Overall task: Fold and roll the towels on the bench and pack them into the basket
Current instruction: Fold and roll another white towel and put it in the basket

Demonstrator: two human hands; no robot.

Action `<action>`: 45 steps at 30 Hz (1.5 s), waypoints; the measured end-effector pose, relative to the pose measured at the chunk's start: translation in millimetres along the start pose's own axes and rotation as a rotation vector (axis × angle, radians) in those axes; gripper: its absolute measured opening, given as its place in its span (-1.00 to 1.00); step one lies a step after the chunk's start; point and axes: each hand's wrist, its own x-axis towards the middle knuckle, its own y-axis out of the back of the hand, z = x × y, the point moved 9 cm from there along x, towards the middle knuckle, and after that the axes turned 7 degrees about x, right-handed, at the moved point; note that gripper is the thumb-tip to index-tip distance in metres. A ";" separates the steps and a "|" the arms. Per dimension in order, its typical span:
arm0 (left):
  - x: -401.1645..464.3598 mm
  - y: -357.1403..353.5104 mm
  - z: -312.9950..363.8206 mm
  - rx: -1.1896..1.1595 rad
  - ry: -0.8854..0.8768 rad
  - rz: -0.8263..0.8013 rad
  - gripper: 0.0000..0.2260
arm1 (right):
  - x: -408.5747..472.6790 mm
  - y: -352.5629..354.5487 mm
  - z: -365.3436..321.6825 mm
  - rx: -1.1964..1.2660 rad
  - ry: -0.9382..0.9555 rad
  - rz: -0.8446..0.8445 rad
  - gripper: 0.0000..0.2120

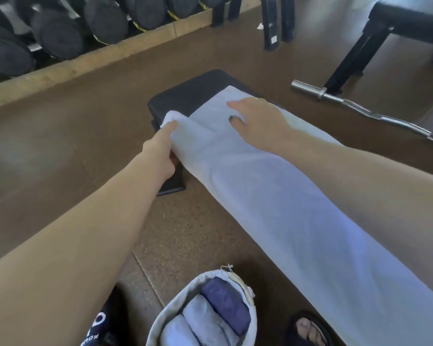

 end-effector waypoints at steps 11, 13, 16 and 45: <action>-45.7 -22.5 57.8 0.157 -0.419 -0.082 -0.78 | 17.6 0.5 -0.4 -0.019 -0.180 0.074 -0.56; -56.1 -28.0 64.8 0.241 -0.518 -0.101 -0.82 | 19.6 13.4 0.1 0.353 -0.278 0.147 -0.63; -85.1 -45.5 81.7 0.416 -0.738 -0.117 -0.89 | 22.6 12.2 -3.0 0.889 -0.482 0.072 -0.60; -410.7 -207.6 -110.1 1.373 -1.542 -0.809 -0.86 | -311.8 155.5 182.4 0.636 -0.976 0.383 -0.78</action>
